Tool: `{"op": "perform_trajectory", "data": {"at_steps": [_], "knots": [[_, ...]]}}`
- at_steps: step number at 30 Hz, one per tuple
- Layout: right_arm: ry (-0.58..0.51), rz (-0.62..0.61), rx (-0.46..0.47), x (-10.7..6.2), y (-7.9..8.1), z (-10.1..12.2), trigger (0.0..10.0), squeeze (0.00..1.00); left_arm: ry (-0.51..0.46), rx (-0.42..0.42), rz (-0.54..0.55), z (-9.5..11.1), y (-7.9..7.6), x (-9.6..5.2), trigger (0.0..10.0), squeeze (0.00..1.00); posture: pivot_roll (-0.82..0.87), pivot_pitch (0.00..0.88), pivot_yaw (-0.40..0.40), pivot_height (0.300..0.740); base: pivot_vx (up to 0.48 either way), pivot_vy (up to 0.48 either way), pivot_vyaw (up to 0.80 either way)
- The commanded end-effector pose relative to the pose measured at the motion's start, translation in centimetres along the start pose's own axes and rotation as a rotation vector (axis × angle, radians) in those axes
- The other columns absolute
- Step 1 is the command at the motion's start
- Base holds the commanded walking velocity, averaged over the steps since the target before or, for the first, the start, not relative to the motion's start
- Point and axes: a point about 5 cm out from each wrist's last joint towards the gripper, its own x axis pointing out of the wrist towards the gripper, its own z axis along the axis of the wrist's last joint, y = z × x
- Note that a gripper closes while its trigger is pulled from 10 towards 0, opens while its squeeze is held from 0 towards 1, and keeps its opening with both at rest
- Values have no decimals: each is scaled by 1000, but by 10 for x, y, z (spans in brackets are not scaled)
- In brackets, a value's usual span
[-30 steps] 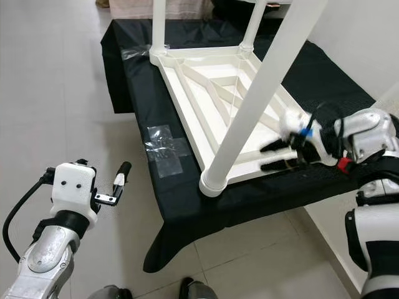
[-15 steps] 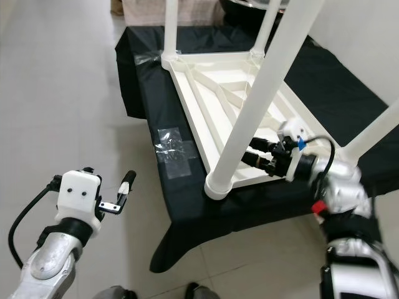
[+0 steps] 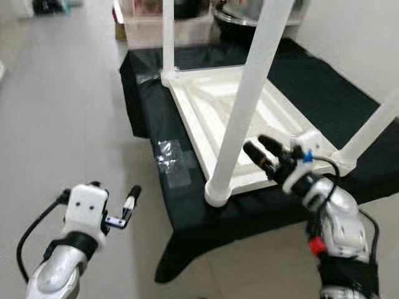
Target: Building children table
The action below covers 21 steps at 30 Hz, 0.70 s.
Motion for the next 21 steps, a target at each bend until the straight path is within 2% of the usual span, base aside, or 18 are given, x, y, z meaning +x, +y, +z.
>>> {"op": "perform_trajectory", "data": {"at_steps": [1, 8, 16, 21], "knots": [[8, -46, 16, 2, 17, -5, 10000, 0, -18, -9, -33, 4, -6, -3, 10000, 0, 81, 87, -61, 740, 0, 0, 0], [-4, -78, 52, 5, 40, -9, 10000, 0, 4, -8, -58, -1, -10, -7, 10000, 0, 82, 81, -57, 740, 0, 0, 0], [14, -119, 70, 1, 51, -10, 10000, 0, 13, -13, -72, -3, -12, -7, 10000, 0, 80, 86, -53, 740, 0, 0, 0], [40, -201, 41, -4, 67, -16, 10000, 0, 13, -14, -79, -2, -14, -7, 10000, 0, 78, 90, -56, 740, -262, 0, 0]]}}
